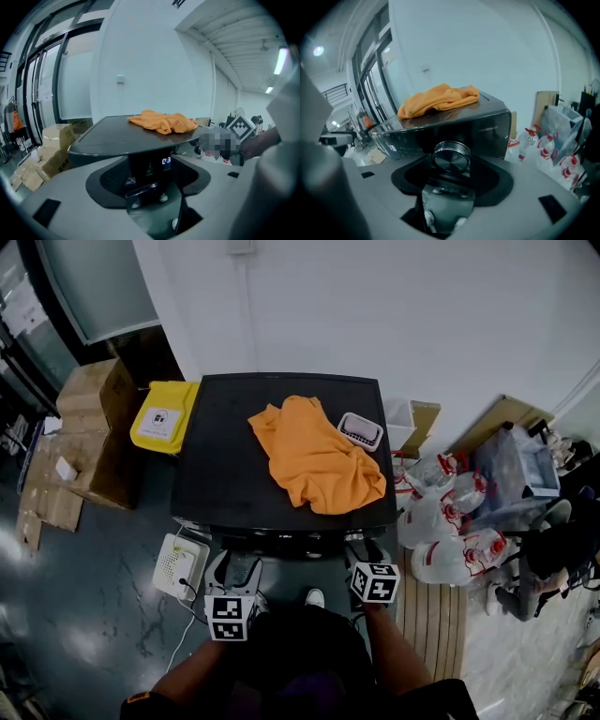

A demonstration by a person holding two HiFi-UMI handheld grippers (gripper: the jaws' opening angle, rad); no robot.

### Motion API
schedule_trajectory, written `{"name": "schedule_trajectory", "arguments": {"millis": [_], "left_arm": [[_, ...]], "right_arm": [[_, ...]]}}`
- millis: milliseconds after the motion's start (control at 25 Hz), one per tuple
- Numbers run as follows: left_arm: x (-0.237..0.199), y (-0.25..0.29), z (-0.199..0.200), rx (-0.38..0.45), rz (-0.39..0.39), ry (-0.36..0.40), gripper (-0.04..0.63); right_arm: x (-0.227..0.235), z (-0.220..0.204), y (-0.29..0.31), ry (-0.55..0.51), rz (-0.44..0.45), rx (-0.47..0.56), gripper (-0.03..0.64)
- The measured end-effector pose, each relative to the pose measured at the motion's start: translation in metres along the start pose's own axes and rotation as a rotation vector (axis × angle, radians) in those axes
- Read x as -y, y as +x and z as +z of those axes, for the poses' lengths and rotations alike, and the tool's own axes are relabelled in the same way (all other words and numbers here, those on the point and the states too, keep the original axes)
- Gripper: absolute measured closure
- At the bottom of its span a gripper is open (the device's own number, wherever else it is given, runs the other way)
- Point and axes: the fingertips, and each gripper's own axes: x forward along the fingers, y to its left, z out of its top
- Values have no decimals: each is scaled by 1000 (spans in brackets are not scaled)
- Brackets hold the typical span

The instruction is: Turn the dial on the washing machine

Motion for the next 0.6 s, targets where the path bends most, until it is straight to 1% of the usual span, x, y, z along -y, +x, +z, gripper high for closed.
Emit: {"name": "schedule_trajectory", "arguments": {"millis": [160, 280, 360, 440, 520, 600], "left_arm": [[-2, 11, 5, -1, 0, -5, 310], [-4, 17, 12, -3, 3, -30, 310], [-3, 19, 16, 2, 3, -35, 310], [0, 20, 16, -2, -3, -29, 310], [3, 19, 13, -17, -12, -17, 310], [4, 19, 12, -18, -17, -9, 310]], "right_arm": [[-10, 5, -3, -260, -114, 2, 330], [-17, 11, -4, -412, -186, -1, 330], [-18, 12, -2, -479, -225, -4, 330], [-19, 11, 0, -523, -253, -2, 330], [-19, 9, 2, -543, -272, -4, 331], [-18, 9, 3, -543, -284, -1, 357]]}}
